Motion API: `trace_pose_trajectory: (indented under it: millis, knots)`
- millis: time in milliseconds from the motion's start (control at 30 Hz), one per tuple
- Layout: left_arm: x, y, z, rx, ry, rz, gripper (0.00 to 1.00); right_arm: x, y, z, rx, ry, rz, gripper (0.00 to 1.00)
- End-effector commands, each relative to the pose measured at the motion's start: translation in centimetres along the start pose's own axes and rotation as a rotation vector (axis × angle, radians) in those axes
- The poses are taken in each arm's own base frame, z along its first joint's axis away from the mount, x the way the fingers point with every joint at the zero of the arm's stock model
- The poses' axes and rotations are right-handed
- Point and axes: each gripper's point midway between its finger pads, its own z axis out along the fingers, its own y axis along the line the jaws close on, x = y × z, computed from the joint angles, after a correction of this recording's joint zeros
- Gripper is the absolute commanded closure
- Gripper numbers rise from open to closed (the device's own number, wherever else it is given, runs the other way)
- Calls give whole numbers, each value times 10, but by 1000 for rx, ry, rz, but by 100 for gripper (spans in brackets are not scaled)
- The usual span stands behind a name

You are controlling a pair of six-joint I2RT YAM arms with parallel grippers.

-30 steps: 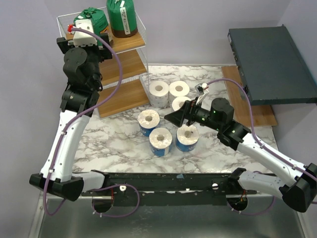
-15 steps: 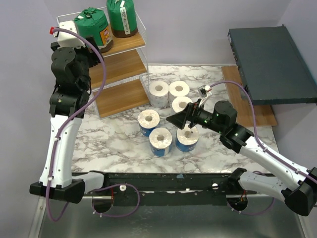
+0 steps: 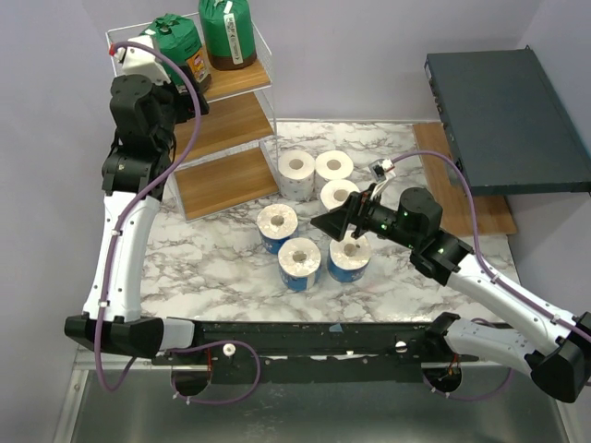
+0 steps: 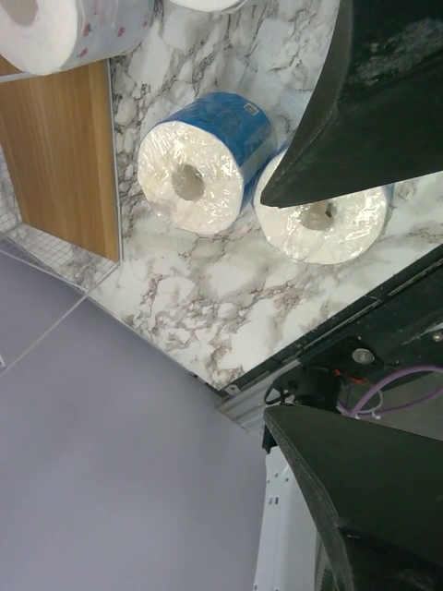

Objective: Place and organize the paper towels onto the shelf
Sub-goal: Place the paper towel on the shelf.

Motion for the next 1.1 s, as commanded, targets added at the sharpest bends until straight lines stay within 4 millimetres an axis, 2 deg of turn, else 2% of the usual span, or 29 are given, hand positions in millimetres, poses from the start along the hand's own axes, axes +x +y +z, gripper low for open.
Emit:
trace_pose_trajectory:
  millis: [0,233,500,800,1067]
  knots:
    - [-5,6,10,-29,-17,-3,13,1,-6,-6,33,-4,-24,9]
    - [0,10,27,-53,-19,21,13,1,-7,-9,40,-6,-27,9]
    - [-7,16,38,-94,-47,57,15,18,-12,-14,42,22,13,9]
    - [-16,29,47,-166,-68,134,15,19,-16,-15,56,20,2,9]
    - [-12,25,62,-151,-65,139,14,18,-17,-14,61,16,-5,9]
